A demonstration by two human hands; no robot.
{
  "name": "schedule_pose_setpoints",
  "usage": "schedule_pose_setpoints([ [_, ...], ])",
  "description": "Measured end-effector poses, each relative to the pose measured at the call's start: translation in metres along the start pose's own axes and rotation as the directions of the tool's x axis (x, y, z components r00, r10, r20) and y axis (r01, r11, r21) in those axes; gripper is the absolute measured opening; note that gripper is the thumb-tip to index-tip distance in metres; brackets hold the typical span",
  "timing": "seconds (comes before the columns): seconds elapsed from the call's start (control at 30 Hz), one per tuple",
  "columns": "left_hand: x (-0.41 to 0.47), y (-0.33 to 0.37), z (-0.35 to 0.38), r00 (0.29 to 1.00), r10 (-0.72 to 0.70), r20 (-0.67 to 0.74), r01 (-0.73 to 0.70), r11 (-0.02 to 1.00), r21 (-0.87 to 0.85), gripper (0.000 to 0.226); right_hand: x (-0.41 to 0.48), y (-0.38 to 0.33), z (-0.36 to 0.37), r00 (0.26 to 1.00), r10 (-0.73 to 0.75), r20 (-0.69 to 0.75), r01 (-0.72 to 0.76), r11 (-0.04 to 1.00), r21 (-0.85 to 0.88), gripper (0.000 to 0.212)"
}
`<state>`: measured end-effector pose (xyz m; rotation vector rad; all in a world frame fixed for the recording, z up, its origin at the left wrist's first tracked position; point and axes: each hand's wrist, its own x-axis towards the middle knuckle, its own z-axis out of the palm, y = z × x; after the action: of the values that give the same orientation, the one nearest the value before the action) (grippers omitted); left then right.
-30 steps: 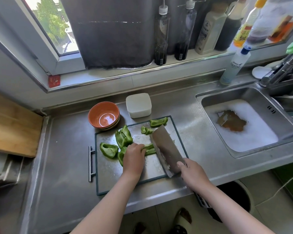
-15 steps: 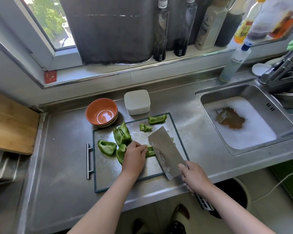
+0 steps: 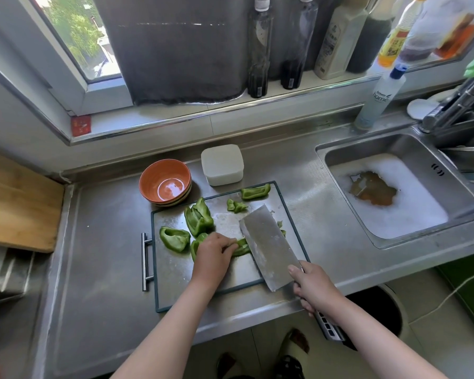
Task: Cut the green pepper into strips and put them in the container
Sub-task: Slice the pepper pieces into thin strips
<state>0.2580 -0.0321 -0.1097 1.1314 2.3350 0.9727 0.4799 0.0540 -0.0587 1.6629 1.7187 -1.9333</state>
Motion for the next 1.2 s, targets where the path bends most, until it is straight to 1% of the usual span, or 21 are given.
schedule_pose_setpoints([
  [0.1, 0.0, 0.002, -0.001, 0.997, -0.073, -0.024, 0.073, 0.997, -0.022, 0.013, -0.004, -0.001, 0.003, 0.999, -0.019, -0.044, 0.017, 0.999, -0.031, 0.03],
  [0.27, -0.001, 0.003, 0.001, 0.998, -0.047, -0.04, 0.046, 0.999, -0.01, 0.008, -0.004, -0.01, 0.01, 0.998, -0.016, -0.062, 0.013, 0.999, -0.05, 0.029],
  [0.5, 0.001, 0.006, -0.001, 0.995, -0.095, -0.028, 0.094, 0.994, -0.052, 0.008, -0.01, -0.012, 0.005, 1.0, 0.02, -0.02, -0.021, 0.997, -0.08, 0.029],
  [0.67, 0.0, 0.005, 0.0, 0.996, -0.076, -0.046, 0.075, 0.997, -0.034, 0.008, -0.004, -0.019, 0.011, 0.999, 0.003, -0.035, -0.006, 0.997, -0.075, 0.026],
  [0.77, 0.0, 0.006, -0.001, 0.995, -0.097, -0.025, 0.096, 0.994, -0.043, 0.008, 0.0, -0.02, 0.01, 1.0, 0.028, -0.001, -0.028, 0.998, -0.047, 0.024],
  [0.9, 0.001, 0.008, -0.001, 0.995, -0.097, -0.021, 0.096, 0.995, -0.041, 0.008, -0.004, -0.015, 0.0, 0.996, 0.075, 0.046, -0.072, 0.996, -0.047, 0.028],
  [1.0, 0.001, 0.008, 0.0, 0.994, -0.107, -0.016, 0.106, 0.994, -0.038, 0.008, 0.003, -0.019, -0.002, 0.996, 0.072, 0.058, -0.069, 0.997, -0.041, 0.026],
  [1.1, 0.002, 0.007, -0.003, 0.992, -0.13, 0.005, 0.13, 0.991, -0.043, 0.008, 0.008, -0.02, -0.002, 0.994, 0.067, 0.088, -0.066, 0.998, -0.013, 0.03],
  [1.2, 0.003, 0.009, -0.004, 0.99, -0.138, 0.018, 0.139, 0.989, -0.047, 0.007, 0.002, -0.012, -0.004, 0.993, 0.063, 0.099, -0.061, 0.998, -0.016, 0.026],
])
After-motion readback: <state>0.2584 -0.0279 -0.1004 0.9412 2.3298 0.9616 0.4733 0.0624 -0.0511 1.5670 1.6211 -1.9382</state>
